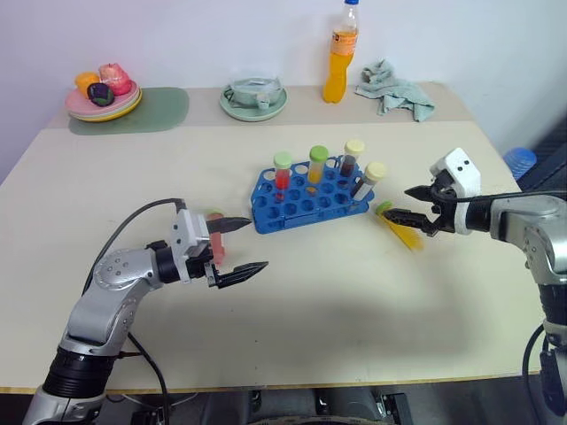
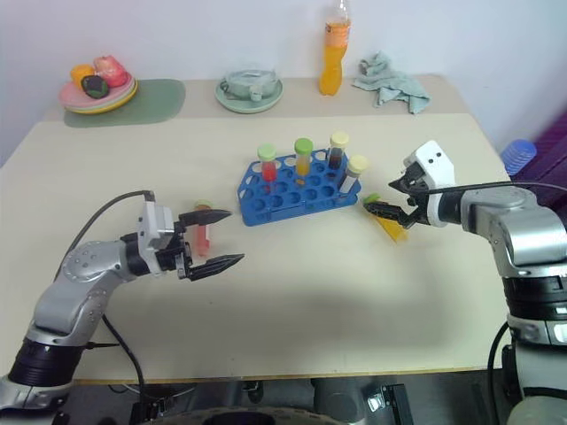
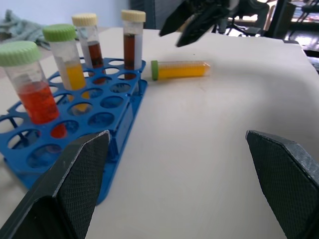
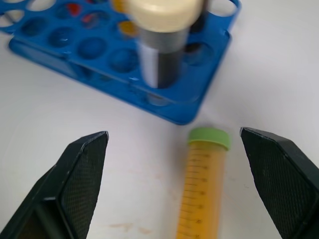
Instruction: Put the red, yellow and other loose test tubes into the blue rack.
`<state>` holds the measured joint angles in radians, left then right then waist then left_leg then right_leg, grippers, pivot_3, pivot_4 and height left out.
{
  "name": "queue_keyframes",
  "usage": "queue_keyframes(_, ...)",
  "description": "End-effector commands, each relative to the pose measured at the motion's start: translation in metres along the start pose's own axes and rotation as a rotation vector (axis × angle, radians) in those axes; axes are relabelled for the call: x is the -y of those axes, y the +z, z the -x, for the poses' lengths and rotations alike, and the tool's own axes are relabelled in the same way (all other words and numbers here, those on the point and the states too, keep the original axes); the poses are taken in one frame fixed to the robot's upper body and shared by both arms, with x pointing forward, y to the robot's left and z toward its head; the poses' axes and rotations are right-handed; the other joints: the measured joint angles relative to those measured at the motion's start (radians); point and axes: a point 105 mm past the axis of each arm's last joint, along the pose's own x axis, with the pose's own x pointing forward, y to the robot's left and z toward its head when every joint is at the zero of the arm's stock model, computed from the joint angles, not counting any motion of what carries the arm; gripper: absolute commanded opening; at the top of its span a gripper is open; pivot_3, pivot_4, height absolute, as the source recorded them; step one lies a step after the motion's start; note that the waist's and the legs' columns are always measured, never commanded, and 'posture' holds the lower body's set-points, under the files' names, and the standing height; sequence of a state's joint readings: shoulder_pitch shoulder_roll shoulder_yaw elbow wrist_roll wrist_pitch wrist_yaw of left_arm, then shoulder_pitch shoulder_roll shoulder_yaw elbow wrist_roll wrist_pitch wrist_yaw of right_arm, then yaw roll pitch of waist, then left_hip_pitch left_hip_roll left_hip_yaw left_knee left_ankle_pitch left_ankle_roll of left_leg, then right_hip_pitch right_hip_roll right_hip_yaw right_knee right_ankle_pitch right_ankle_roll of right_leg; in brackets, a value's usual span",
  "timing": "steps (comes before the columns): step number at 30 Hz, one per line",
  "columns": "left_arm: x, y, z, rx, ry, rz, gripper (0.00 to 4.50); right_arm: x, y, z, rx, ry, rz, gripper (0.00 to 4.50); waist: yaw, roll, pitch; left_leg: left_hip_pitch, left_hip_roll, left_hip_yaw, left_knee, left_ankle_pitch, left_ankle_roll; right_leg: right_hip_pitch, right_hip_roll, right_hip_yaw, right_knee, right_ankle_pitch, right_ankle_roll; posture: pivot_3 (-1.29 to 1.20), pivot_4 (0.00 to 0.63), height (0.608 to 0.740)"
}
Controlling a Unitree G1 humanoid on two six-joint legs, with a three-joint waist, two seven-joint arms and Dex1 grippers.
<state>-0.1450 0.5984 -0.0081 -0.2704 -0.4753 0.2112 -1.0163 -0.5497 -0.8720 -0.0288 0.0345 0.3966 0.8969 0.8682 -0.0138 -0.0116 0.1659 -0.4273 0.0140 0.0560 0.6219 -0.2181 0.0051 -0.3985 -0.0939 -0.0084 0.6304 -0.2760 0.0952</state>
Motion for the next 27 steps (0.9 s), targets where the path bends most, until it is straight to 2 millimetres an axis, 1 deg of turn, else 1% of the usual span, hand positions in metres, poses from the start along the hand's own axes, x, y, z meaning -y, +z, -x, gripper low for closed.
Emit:
queue_keyframes(1, -0.001, 0.007, -0.002, 0.023, 0.012, -0.012, 4.50, 0.011, -0.005, -0.008, -0.048, -0.038, -0.030, 4.33, 0.000, 0.000, 0.000, 0.000, 0.000, 0.000, 0.000, 0.000, 0.000, 0.000, 0.000, 0.000, 0.000, 0.000, 0.000, 0.00, 0.150, 0.740)
queue_keyframes(6, -0.001, 0.008, 0.004, 0.018, 0.032, -0.012, 4.50, 0.019, -0.019, -0.020, -0.132, -0.040, -0.079, 4.33, 0.000, 0.000, 0.000, -0.001, 0.000, 0.001, 0.001, 0.000, 0.001, 0.000, 0.000, 0.000, 0.000, 0.000, 0.000, 0.00, 0.150, 0.740)
queue_keyframes(10, 0.001, 0.007, 0.008, 0.013, 0.042, -0.014, 4.50, 0.024, -0.024, -0.027, -0.163, -0.049, -0.068, 4.33, 0.000, 0.000, 0.000, -0.001, 0.000, 0.001, 0.001, 0.000, 0.001, 0.000, 0.000, 0.000, 0.000, 0.000, 0.000, 0.00, 0.150, 0.740)
queue_keyframes(11, 0.001, 0.007, 0.009, 0.010, 0.044, -0.016, 4.50, 0.024, -0.024, -0.029, -0.169, -0.051, -0.065, 3.95, 0.000, 0.000, 0.000, -0.001, 0.000, 0.001, 0.002, 0.000, 0.001, 0.000, 0.000, 0.000, 0.000, 0.000, 0.000, 0.00, 0.150, 0.740)
queue_keyframes(12, 0.002, 0.007, 0.010, 0.008, 0.046, -0.017, 4.50, 0.024, -0.025, -0.030, -0.173, -0.053, -0.063, 3.79, 0.000, 0.000, 0.000, -0.001, 0.000, 0.001, 0.002, 0.000, 0.001, 0.000, 0.000, 0.000, 0.000, 0.000, 0.000, 0.00, 0.150, 0.740)
queue_keyframes(13, 0.002, 0.006, 0.011, 0.006, 0.048, -0.019, 4.50, 0.024, -0.026, -0.030, -0.181, -0.055, -0.056, 3.49, 0.000, 0.000, 0.000, -0.001, 0.000, 0.001, 0.002, -0.001, 0.001, 0.000, 0.000, 0.000, 0.000, 0.000, 0.000, 0.00, 0.150, 0.740)
queue_keyframes(15, 0.002, 0.006, 0.012, 0.003, 0.051, -0.020, 4.50, 0.023, -0.027, -0.031, -0.190, -0.055, -0.050, 2.55, 0.000, 0.000, 0.000, -0.001, 0.000, 0.001, 0.002, -0.001, 0.001, 0.000, 0.000, 0.000, 0.000, 0.000, 0.000, 0.00, 0.150, 0.740)
queue_keyframes(16, 0.003, 0.006, 0.012, 0.003, 0.051, -0.020, 4.50, 0.023, -0.028, -0.031, -0.198, -0.057, -0.036, 1.92, 0.000, 0.000, 0.000, -0.001, 0.000, 0.001, 0.002, -0.001, 0.001, 0.000, 0.000, 0.000, 0.000, 0.000, 0.000, 0.00, 0.150, 0.740)
queue_keyframes(18, 0.004, 0.006, 0.011, 0.002, 0.050, -0.021, 4.50, 0.022, -0.031, -0.031, -0.214, -0.060, -0.010, 1.02, 0.000, 0.000, 0.000, -0.001, 0.000, 0.001, 0.002, -0.001, 0.001, 0.000, 0.000, 0.000, 0.000, 0.000, 0.000, 0.00, 0.150, 0.740)
queue_keyframes(22, 0.006, 0.007, 0.009, 0.003, 0.045, -0.023, 4.50, 0.019, -0.035, -0.028, -0.238, -0.050, 0.027, 1.02, 0.000, 0.000, 0.000, -0.001, 0.000, 0.001, 0.002, -0.001, 0.001, 0.000, 0.000, 0.000, 0.000, 0.000, 0.000, 0.00, 0.150, 0.740)
queue_keyframes(27, 0.004, 0.005, 0.008, 0.000, 0.040, -0.021, 4.50, 0.012, -0.028, -0.020, -0.222, -0.033, 0.074, 1.02, 0.002, 0.000, 0.000, -0.001, 0.000, 0.001, 0.002, -0.001, 0.002, 0.000, 0.000, 0.000, 0.000, 0.000, 0.000, 0.00, 0.150, 0.740)
